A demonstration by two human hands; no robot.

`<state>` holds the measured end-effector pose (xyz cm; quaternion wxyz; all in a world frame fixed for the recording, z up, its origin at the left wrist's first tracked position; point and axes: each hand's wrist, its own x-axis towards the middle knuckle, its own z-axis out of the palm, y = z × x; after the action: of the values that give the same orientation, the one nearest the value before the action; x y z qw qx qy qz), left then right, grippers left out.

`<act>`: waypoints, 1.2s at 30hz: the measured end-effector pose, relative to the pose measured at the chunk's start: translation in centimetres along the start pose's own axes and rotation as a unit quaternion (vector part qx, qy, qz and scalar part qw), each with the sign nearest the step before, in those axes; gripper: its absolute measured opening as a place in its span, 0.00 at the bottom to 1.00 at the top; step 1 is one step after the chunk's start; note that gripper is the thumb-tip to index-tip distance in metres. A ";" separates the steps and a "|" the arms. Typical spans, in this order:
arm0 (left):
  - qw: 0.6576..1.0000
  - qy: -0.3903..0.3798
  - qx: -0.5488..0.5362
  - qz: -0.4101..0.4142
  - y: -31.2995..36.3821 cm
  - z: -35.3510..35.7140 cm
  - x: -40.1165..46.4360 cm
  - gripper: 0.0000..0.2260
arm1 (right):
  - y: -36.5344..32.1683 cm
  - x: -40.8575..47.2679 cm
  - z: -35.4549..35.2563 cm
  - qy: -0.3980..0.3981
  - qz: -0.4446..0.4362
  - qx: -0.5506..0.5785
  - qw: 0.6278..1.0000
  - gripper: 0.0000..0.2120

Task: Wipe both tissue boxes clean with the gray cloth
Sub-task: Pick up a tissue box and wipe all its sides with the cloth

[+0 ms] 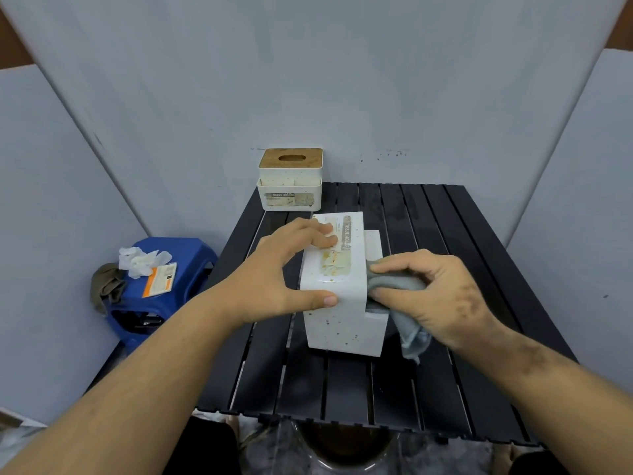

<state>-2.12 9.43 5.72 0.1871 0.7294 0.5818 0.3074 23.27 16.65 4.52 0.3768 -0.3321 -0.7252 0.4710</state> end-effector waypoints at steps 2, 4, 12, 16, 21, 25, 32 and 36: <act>1.000 0.001 0.002 0.004 0.0 0.1 0.1 0.30 | -0.2 0.1 0.9 0.005 0.012 0.002 1.000 0.16; 1.000 0.002 0.003 0.005 -0.1 0.1 0.0 0.30 | -0.4 0.2 1.6 -0.003 0.012 -0.003 1.000 0.19; 1.000 -0.012 0.008 0.002 -0.2 -0.4 0.0 0.31 | -2.8 0.7 -1.2 -0.091 0.006 -0.110 0.990 0.26; 1.000 -0.005 0.003 -0.002 -0.2 -0.2 0.1 0.31 | -2.8 1.0 -2.4 -0.090 0.023 -0.098 0.991 0.27; 1.000 0.001 -0.004 0.006 -0.1 0.0 0.3 0.31 | -2.2 0.8 1.1 -0.039 0.027 -0.049 0.998 0.19; 1.000 -0.011 0.010 -0.002 -0.1 -0.2 0.3 0.31 | -2.2 0.8 0.4 -0.052 0.033 -0.026 0.998 0.18; 1.000 -0.009 -0.009 -0.001 0.0 -0.3 0.3 0.31 | -1.3 1.0 -2.5 -0.082 -0.006 -0.031 0.996 0.16; 1.000 -0.007 -0.017 -0.005 0.0 -0.2 0.3 0.30 | -0.5 0.8 -2.7 -0.084 -0.045 -0.110 0.989 0.15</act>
<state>-2.22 9.72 5.91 0.2051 0.7253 0.5789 0.3111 25.16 18.28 5.88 0.2967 -0.2981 -0.8160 0.3966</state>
